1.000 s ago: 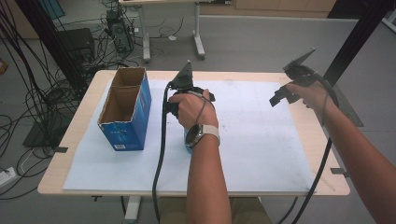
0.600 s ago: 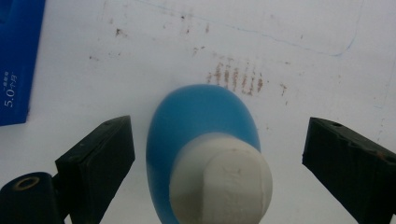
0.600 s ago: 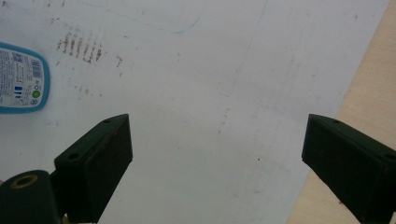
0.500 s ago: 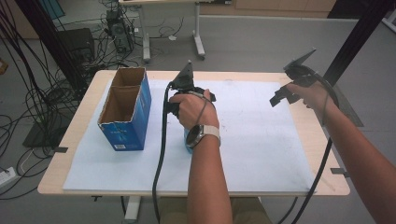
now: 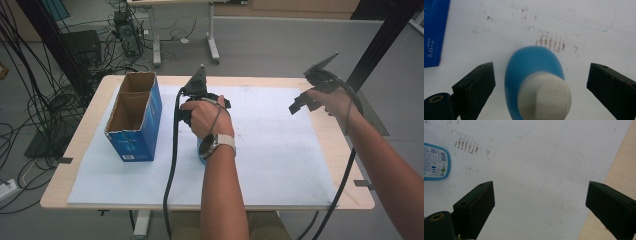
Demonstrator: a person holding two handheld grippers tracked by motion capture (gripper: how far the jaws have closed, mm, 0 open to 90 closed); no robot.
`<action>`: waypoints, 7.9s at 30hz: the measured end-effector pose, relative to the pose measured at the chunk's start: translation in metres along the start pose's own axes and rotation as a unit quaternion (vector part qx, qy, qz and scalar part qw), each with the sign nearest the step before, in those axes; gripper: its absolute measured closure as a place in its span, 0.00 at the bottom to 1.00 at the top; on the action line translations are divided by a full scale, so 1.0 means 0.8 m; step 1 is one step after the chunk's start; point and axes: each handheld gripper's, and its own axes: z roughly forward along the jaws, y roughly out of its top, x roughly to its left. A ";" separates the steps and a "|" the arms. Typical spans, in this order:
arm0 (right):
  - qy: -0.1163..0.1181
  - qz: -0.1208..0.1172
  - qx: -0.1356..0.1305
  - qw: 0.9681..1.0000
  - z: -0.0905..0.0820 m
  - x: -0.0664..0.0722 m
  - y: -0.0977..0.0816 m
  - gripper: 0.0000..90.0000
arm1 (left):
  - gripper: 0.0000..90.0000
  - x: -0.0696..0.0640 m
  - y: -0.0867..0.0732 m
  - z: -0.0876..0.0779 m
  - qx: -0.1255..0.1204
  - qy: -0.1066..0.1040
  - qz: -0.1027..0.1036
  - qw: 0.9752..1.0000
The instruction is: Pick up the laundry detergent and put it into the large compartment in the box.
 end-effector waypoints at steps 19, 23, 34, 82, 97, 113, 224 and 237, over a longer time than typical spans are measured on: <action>0.002 0.000 0.000 1.000 0.000 0.001 0.000 0.10 | 0.10 0.001 -0.001 -0.001 0.001 0.000 -0.003 1.000; 0.002 -0.001 0.000 1.000 0.000 0.001 0.000 0.10 | 0.10 0.002 -0.001 -0.001 0.001 0.000 -0.003 1.000; 0.002 -0.001 -0.001 1.000 0.000 0.000 0.000 0.10 | 0.10 0.000 -0.001 -0.001 0.000 -0.001 -0.003 1.000; 0.000 -0.003 0.000 1.000 0.000 0.003 0.000 0.10 | 0.09 0.003 -0.002 -0.001 0.004 -0.005 -0.008 1.000; -0.001 -0.001 -0.002 1.000 0.000 0.003 0.000 0.10 | 0.09 0.004 -0.002 -0.003 0.004 -0.004 -0.010 1.000; 0.000 -0.001 -0.002 1.000 -0.001 0.001 -0.001 0.10 | 0.10 0.002 -0.002 0.000 0.010 -0.002 -0.008 1.000; 0.004 0.002 0.002 1.000 0.009 -0.013 -0.006 0.10 | 0.43 -0.004 0.007 0.039 0.060 0.048 0.031 0.997; 0.002 0.000 0.003 1.000 0.008 -0.013 -0.007 0.10 | 0.43 -0.004 0.007 0.039 0.060 0.046 0.035 0.996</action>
